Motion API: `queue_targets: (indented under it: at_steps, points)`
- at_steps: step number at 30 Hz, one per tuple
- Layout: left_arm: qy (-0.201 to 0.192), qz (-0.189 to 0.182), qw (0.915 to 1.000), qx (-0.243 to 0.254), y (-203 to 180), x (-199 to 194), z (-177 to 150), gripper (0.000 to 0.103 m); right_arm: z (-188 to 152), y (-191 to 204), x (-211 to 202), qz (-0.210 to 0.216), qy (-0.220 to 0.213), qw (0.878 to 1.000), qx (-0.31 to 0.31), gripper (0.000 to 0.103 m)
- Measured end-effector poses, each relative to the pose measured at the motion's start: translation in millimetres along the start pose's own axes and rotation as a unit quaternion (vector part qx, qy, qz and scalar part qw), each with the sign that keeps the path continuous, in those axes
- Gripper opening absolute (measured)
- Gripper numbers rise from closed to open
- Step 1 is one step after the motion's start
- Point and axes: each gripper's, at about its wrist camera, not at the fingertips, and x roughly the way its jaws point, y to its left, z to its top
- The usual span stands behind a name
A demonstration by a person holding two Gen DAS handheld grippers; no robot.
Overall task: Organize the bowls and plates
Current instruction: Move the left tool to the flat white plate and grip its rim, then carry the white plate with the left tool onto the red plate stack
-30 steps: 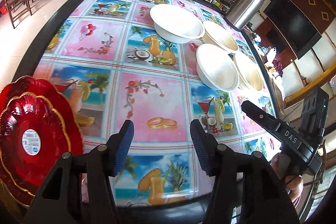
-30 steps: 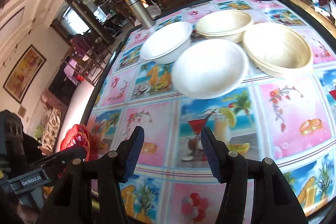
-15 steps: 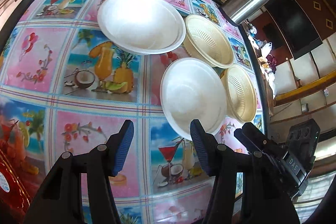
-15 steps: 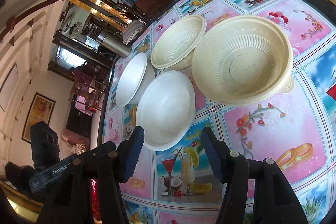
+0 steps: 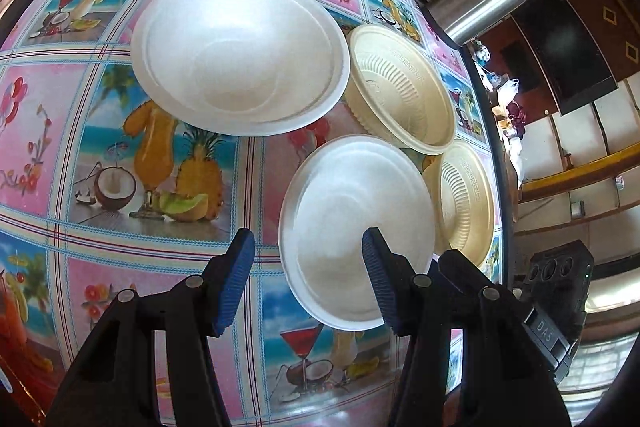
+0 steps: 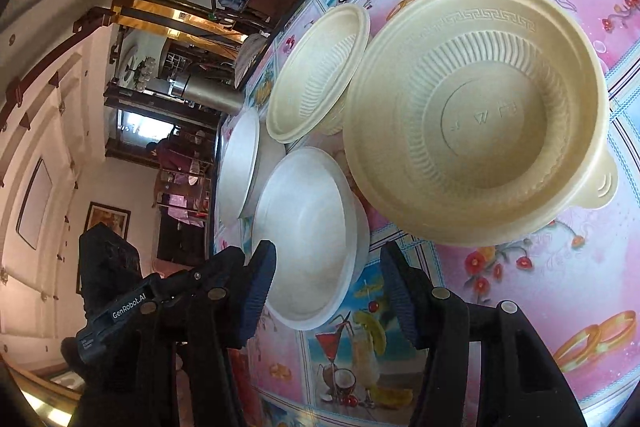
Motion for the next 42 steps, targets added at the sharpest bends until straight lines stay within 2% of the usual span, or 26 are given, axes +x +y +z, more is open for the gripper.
queue_targets:
  at_steps: [8, 16, 27, 30, 32, 36, 42]
  points:
    - [0.007, 0.005, 1.0, 0.004, 0.1, 14.5, 3.0, 0.055, 2.6, -5.9, 3.8, 0.006, -0.001, 1.0, 0.014, 0.056]
    - [0.009, 0.003, 1.0, 0.004, 2.2, 17.3, 3.5, 0.054, 2.9, -13.6, 7.6, 0.008, -0.003, 1.0, 0.024, 0.049]
    - [-0.011, 0.0, 0.9998, 0.015, -3.0, 13.8, 2.5, 0.054, -0.8, -13.4, 12.7, -0.009, -0.013, 1.0, 0.011, 0.016]
    - [-0.02, 0.012, 0.9996, 0.018, -2.4, 13.1, 1.5, 0.038, -1.6, -13.3, 11.3, -0.015, -0.02, 1.0, 0.008, 0.011]
    - [-0.026, 0.018, 0.9993, 0.018, -1.0, 13.3, 1.5, 0.02, -1.7, -14.9, 10.1, -0.017, -0.024, 1.0, 0.009, 0.009]
    - [-0.023, 0.03, 0.999, 0.023, -0.4, 19.8, -2.0, 0.008, -0.5, -13.9, 10.5, -0.017, -0.028, 0.999, 0.005, 0.008]
    - [-0.029, 0.022, 0.9991, 0.02, 3.2, 17.8, -5.1, 0.007, -4.5, -10.9, 9.6, -0.025, -0.035, 0.999, -0.003, 0.007]
